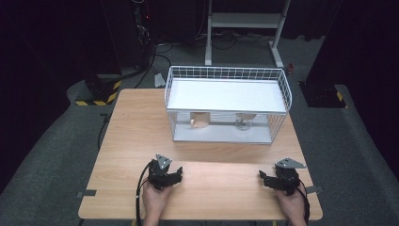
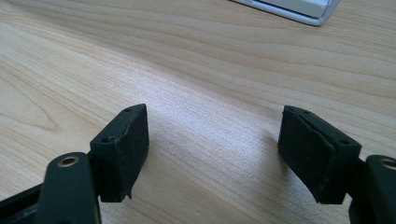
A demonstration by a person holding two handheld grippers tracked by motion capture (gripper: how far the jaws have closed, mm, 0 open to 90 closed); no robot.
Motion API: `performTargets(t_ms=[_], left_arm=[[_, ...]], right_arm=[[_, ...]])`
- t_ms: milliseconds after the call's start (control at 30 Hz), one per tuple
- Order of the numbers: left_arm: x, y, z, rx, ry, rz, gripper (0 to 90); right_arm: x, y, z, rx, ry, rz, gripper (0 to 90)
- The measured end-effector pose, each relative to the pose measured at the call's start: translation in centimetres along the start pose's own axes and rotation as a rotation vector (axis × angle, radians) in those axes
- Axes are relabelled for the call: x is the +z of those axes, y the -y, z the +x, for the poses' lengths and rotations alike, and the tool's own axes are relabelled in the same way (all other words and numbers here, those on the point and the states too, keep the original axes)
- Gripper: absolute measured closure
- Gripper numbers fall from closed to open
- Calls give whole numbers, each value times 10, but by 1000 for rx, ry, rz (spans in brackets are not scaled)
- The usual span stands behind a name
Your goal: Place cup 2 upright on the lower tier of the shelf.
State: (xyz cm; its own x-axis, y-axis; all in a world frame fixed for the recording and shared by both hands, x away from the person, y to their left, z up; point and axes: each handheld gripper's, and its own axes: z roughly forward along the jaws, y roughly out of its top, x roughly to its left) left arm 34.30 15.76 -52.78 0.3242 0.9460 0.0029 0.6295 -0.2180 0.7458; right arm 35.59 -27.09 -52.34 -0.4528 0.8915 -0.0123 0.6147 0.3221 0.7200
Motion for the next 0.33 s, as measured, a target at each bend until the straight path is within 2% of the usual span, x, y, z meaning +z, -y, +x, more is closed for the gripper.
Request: performTargets(t_ms=[333], left_arm=[[0,0,-1,-6,-4,0,237]], right_arm=[[0,0,0,3,0,1,249]])
